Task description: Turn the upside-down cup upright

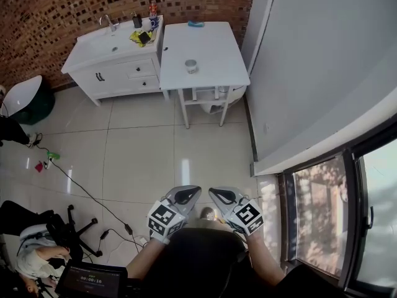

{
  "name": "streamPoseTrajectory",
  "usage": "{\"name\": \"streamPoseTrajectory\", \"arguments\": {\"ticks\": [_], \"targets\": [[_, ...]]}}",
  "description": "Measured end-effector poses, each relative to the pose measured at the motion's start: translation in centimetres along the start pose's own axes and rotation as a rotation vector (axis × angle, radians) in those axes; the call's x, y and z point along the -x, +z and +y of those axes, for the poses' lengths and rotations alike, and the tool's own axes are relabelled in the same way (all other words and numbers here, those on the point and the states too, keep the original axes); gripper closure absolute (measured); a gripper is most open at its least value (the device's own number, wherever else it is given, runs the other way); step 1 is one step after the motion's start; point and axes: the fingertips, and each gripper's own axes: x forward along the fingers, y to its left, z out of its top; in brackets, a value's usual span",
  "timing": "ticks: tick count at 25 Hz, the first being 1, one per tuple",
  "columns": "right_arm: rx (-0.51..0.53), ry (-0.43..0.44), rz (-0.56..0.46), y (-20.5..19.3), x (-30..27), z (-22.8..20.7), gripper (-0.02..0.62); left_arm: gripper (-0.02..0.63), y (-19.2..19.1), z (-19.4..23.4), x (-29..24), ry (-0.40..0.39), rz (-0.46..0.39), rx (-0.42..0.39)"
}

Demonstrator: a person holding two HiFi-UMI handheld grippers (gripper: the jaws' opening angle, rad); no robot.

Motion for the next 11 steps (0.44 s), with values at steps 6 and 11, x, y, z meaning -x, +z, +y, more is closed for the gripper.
{"name": "streamPoseTrajectory", "arguments": {"ticks": [6, 11], "targets": [[-0.004, -0.003, 0.000, 0.36, -0.21, -0.37, 0.603, 0.592, 0.20, 0.34, -0.02, 0.004, 0.007, 0.002], [-0.002, 0.003, 0.001, 0.73, -0.72, -0.31, 0.603, 0.592, 0.32, 0.80, 0.23, 0.006, 0.014, -0.001]]}}
